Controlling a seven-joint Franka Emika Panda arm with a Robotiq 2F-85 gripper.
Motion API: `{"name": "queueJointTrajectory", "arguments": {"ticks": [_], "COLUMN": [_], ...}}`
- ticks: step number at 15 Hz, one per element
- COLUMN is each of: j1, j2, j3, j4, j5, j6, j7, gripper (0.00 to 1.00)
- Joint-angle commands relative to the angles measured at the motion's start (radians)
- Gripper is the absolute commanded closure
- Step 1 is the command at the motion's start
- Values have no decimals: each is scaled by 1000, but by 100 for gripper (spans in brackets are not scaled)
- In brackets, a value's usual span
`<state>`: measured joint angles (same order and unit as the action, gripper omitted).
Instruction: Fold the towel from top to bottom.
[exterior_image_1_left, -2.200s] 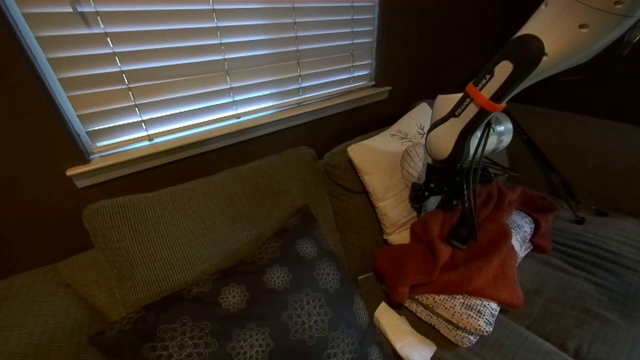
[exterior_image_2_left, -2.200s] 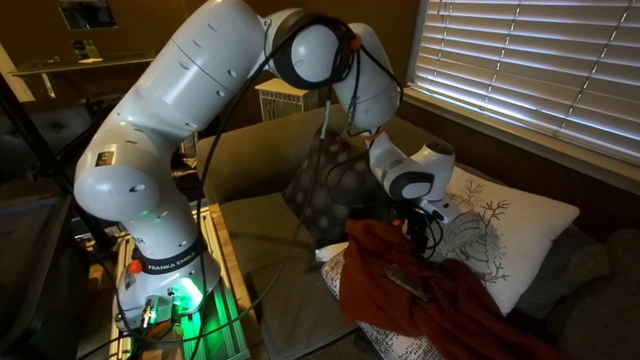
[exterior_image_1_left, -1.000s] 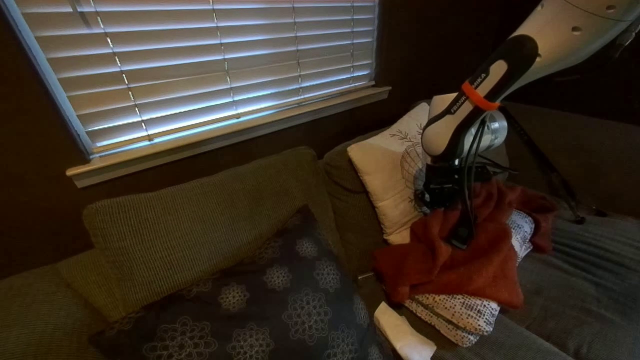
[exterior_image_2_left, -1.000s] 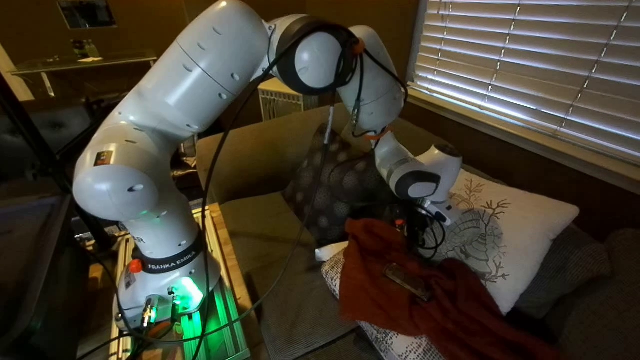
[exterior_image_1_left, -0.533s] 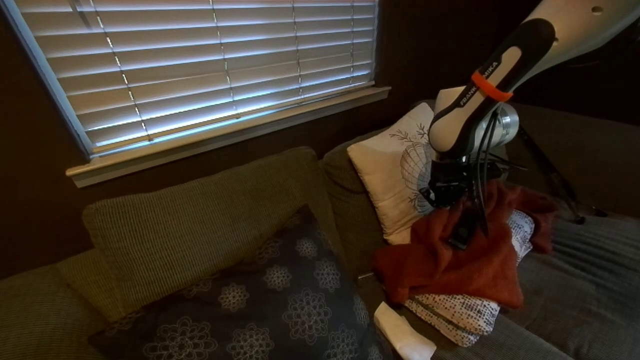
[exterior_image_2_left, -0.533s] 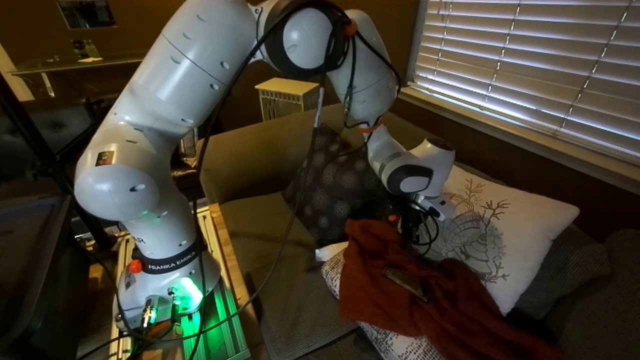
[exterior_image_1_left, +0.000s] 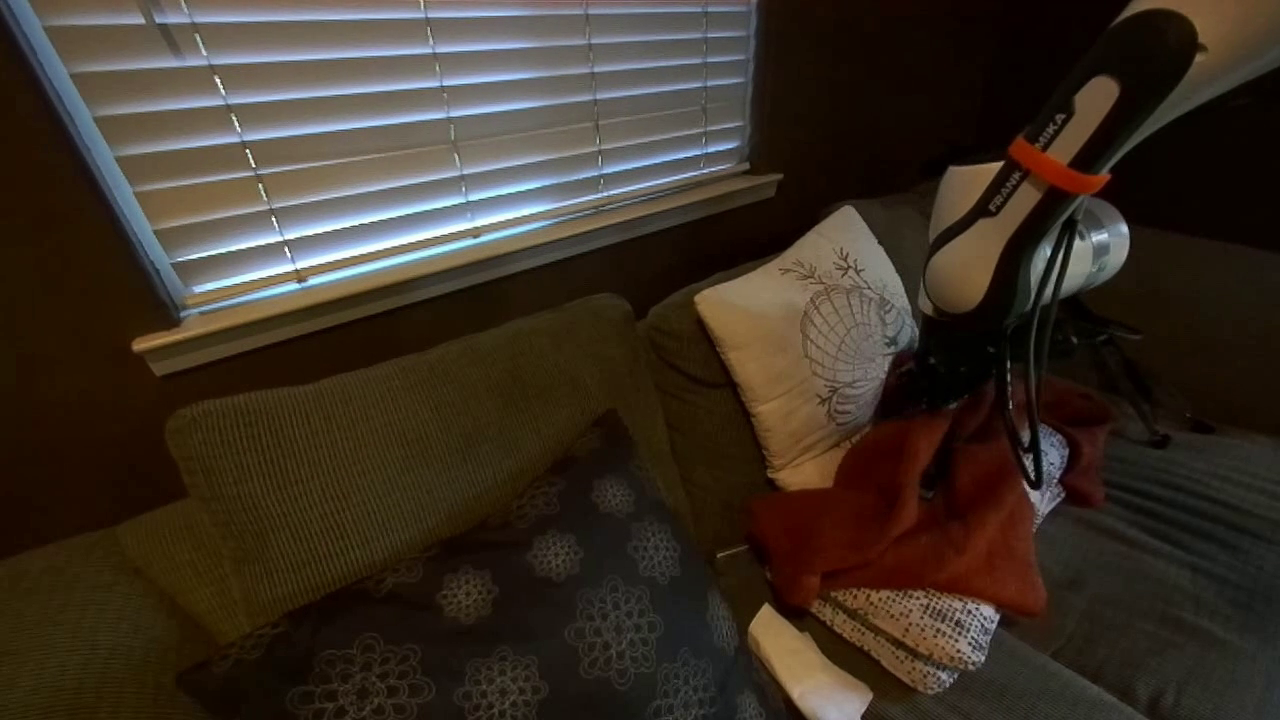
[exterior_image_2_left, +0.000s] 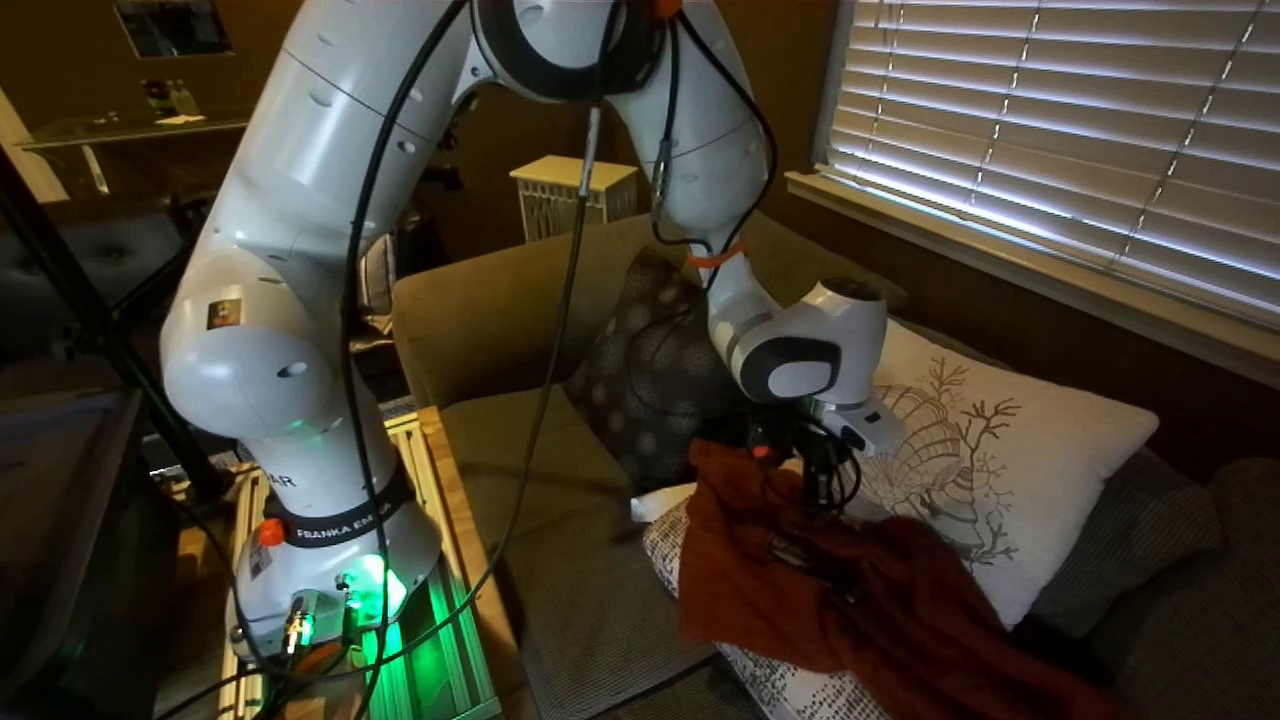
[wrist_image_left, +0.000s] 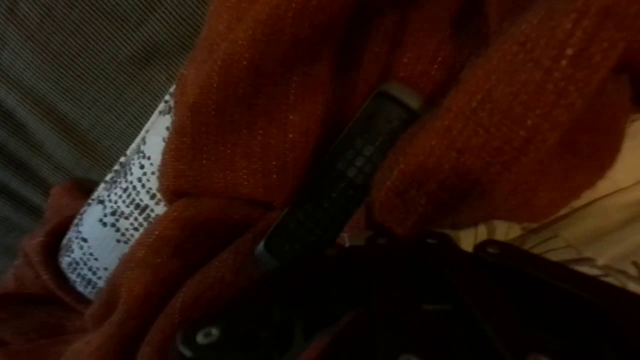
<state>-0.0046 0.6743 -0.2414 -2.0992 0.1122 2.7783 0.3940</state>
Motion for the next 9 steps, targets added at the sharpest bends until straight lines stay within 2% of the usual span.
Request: {"name": "queueJointTrajectory", "arguments": {"ticks": [1, 5, 9], "j1": [54, 84, 60], "j2": [-39, -26, -18], "j3": [-83, -142, -124], "j4": [-73, -71, -46], "j5": [9, 9, 5], "j6": [29, -38, -173], "j7": [114, 213, 251], "gripper": [99, 99, 99]}}
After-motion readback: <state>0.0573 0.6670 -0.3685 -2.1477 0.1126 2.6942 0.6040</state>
